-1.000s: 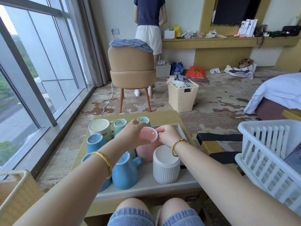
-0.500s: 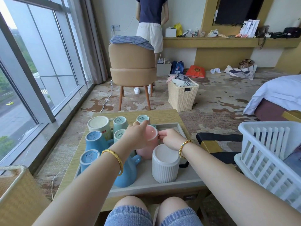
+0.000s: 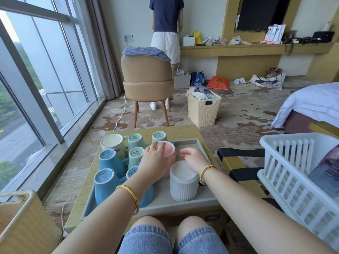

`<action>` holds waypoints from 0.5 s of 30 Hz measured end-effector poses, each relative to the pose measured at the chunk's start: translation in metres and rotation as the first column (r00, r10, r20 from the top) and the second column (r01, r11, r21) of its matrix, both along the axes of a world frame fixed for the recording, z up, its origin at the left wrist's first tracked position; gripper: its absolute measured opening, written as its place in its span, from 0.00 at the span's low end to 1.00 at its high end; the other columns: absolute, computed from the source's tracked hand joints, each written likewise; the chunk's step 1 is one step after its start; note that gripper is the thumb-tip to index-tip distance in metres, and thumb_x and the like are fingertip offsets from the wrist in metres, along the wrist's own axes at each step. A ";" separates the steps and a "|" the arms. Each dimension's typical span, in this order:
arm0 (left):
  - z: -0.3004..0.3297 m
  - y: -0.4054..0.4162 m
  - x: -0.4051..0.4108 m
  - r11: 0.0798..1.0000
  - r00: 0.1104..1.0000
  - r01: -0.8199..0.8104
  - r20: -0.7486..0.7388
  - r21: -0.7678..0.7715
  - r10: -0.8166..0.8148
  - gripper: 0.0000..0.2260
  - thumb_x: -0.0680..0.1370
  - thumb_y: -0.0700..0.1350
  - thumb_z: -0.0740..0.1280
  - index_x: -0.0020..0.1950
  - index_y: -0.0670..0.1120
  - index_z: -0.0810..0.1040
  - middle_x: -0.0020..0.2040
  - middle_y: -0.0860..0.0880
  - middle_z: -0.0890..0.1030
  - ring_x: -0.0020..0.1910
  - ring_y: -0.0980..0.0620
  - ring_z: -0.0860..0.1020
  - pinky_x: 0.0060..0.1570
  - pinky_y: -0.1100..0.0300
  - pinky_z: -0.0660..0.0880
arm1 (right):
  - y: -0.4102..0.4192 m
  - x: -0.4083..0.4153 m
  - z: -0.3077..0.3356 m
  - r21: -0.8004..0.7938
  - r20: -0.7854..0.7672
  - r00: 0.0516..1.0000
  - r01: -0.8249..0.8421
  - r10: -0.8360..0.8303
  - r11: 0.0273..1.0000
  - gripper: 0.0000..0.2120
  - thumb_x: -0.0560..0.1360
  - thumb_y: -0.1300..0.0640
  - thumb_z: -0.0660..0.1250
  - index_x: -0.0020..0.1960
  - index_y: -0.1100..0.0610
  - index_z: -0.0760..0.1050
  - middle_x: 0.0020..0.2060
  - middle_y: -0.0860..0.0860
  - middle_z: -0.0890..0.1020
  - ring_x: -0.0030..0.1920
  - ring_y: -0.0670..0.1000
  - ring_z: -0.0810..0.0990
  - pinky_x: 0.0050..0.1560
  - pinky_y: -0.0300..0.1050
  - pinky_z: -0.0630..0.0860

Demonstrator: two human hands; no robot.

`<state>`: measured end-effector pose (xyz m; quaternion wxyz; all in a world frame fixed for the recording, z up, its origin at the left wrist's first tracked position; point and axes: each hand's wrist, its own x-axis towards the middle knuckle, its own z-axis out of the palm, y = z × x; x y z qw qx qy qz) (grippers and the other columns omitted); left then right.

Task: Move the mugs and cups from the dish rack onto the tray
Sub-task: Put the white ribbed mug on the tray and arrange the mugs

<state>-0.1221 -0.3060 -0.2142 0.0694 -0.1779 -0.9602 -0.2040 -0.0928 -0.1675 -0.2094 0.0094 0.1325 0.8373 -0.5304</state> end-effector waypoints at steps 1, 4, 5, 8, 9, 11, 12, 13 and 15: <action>0.001 0.002 0.007 0.999 0.999 0.047 -0.018 -0.014 -0.048 0.25 0.77 0.55 0.61 0.70 0.44 0.65 0.69 0.41 0.67 0.68 0.42 0.64 0.65 0.53 0.59 | 0.000 0.005 -0.001 -0.008 -0.012 0.999 0.031 -0.031 0.999 0.19 0.78 0.67 0.51 0.66 0.62 0.70 0.63 0.57 0.76 0.65 0.54 0.73 0.63 0.43 0.67; 0.003 0.009 0.028 0.985 0.982 0.174 0.066 0.016 -0.175 0.22 0.78 0.50 0.62 0.69 0.43 0.65 0.69 0.42 0.68 0.67 0.42 0.66 0.65 0.52 0.63 | -0.002 0.022 -0.004 -0.030 -0.053 0.991 0.119 -0.120 0.992 0.21 0.76 0.70 0.52 0.67 0.62 0.69 0.65 0.56 0.75 0.66 0.54 0.72 0.66 0.45 0.66; 0.003 0.011 0.035 0.980 0.976 0.194 0.099 0.034 -0.196 0.24 0.77 0.51 0.63 0.70 0.43 0.65 0.70 0.42 0.67 0.68 0.43 0.66 0.67 0.52 0.63 | -0.003 0.029 -0.006 -0.034 -0.071 0.987 0.139 -0.141 0.990 0.22 0.76 0.71 0.52 0.68 0.61 0.68 0.66 0.56 0.74 0.67 0.54 0.71 0.67 0.45 0.66; -0.001 0.018 0.050 0.974 0.964 0.219 0.140 0.048 -0.224 0.31 0.75 0.54 0.66 0.73 0.43 0.61 0.72 0.43 0.65 0.71 0.45 0.64 0.70 0.53 0.60 | -0.007 0.048 -0.012 -0.007 -0.111 0.975 0.195 -0.195 0.981 0.24 0.76 0.69 0.53 0.70 0.58 0.65 0.69 0.55 0.70 0.69 0.54 0.69 0.67 0.47 0.67; -0.001 0.020 0.054 0.975 0.963 0.217 0.152 0.041 -0.221 0.32 0.74 0.55 0.67 0.73 0.43 0.60 0.73 0.44 0.65 0.72 0.46 0.63 0.71 0.54 0.59 | -0.008 0.054 -0.015 0.014 -0.119 0.969 0.221 -0.218 0.975 0.23 0.77 0.68 0.53 0.71 0.57 0.64 0.69 0.54 0.69 0.69 0.54 0.68 0.66 0.48 0.67; -0.001 0.022 0.059 0.978 0.962 0.208 0.176 0.023 -0.209 0.34 0.73 0.57 0.67 0.73 0.44 0.59 0.74 0.45 0.63 0.73 0.47 0.61 0.71 0.56 0.56 | -0.008 0.065 -0.019 0.046 -0.126 0.960 0.257 -0.250 0.965 0.21 0.79 0.64 0.53 0.72 0.56 0.63 0.70 0.54 0.68 0.70 0.55 0.67 0.66 0.48 0.68; 0.001 0.023 0.059 0.978 0.959 0.207 0.193 0.015 -0.206 0.35 0.73 0.57 0.67 0.74 0.44 0.59 0.74 0.45 0.63 0.73 0.46 0.60 0.72 0.55 0.56 | -0.008 0.071 -0.020 0.056 -0.132 0.960 0.256 -0.247 0.965 0.21 0.80 0.62 0.53 0.72 0.56 0.63 0.70 0.54 0.68 0.70 0.55 0.67 0.66 0.48 0.67; 0.002 0.024 0.060 0.977 0.956 0.211 0.210 0.001 -0.207 0.35 0.73 0.58 0.67 0.74 0.45 0.58 0.74 0.45 0.62 0.73 0.45 0.60 0.72 0.54 0.56 | -0.007 0.075 -0.021 0.072 -0.144 0.964 0.237 -0.225 0.969 0.20 0.80 0.62 0.53 0.72 0.56 0.64 0.70 0.54 0.69 0.69 0.55 0.68 0.65 0.48 0.68; 0.007 0.025 0.059 0.975 0.947 0.222 0.242 -0.028 -0.209 0.35 0.73 0.60 0.66 0.74 0.47 0.58 0.73 0.45 0.64 0.72 0.44 0.62 0.71 0.52 0.59 | -0.007 0.081 -0.023 0.124 -0.174 0.974 0.168 -0.145 0.978 0.19 0.80 0.61 0.53 0.70 0.55 0.66 0.67 0.54 0.72 0.65 0.55 0.72 0.61 0.46 0.70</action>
